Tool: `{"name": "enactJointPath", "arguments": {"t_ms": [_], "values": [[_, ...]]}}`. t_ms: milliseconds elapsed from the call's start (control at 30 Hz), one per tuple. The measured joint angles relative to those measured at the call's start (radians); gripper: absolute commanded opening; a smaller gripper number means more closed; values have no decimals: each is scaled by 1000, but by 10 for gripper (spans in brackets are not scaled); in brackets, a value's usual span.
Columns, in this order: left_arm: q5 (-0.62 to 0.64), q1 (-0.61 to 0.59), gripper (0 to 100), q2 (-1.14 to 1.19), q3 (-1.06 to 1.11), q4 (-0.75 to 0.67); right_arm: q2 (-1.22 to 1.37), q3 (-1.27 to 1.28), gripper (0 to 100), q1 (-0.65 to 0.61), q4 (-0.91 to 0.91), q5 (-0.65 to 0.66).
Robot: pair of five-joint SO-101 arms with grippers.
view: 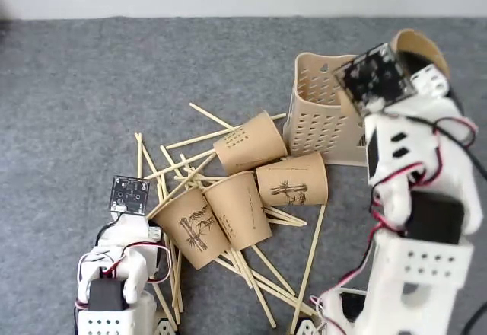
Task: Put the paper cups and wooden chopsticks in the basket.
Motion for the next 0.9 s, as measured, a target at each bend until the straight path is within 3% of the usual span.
{"name": "enactJointPath", "arguments": {"t_ms": [100, 267, 633, 900], "values": [[0, 0, 14, 0, 0, 0, 74, -78, 8, 6, 0, 14], [0, 0, 14, 0, 0, 0, 183, -140, 8, 40, -41, 152], [0, 0, 14, 0, 0, 0, 344, -138, 8, 40, -138, 322], [0, 0, 14, 0, 0, 0, 353, 0, 40, 34, -261, 417]]}}
